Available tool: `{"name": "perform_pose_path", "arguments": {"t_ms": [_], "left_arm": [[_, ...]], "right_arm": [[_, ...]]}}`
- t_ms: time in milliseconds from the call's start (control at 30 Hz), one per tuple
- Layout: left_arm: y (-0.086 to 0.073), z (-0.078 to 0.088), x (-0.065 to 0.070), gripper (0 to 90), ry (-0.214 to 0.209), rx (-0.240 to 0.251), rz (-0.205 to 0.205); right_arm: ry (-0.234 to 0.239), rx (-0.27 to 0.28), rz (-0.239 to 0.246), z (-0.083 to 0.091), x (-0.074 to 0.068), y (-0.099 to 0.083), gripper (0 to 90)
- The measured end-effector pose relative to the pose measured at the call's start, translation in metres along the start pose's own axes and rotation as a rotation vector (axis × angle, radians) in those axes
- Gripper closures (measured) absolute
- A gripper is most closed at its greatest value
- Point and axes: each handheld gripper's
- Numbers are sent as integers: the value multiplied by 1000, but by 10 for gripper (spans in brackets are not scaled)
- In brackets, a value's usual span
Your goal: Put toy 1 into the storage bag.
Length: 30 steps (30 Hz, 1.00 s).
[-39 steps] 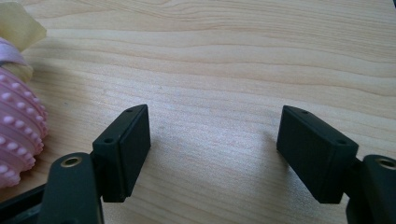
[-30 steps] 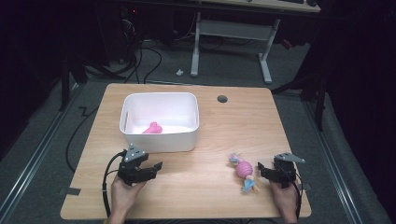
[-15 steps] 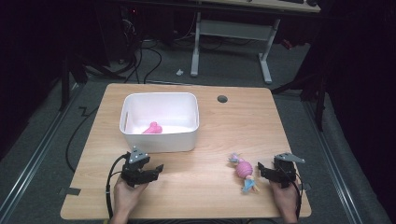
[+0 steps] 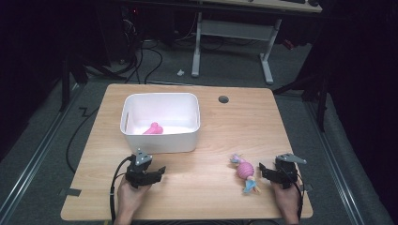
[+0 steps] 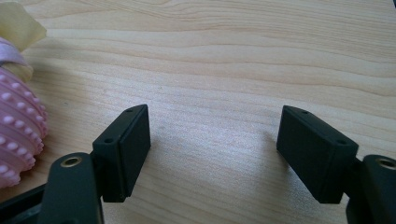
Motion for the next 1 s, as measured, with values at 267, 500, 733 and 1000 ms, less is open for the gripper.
{"name": "perform_pose_path", "arguments": {"t_ms": [267,500,733,1000], "left_arm": [[-2,-11,3,350,28,-17,-21],[-2,-19,5,350,45,-10,-34],[-3,-23,6,326,61,13,-55],[-2,-24,5,308,62,13,-51]], "right_arm": [[0,0,0,0,0,0,261],[0,0,0,0,0,0,261],[1,0,0,0,0,0,261],[4,-1,0,0,0,0,260]]}}
Point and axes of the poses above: each handheld gripper's, and its own axes: z roughly backward along the jaws, y roughly out of its top, x roughly to its right
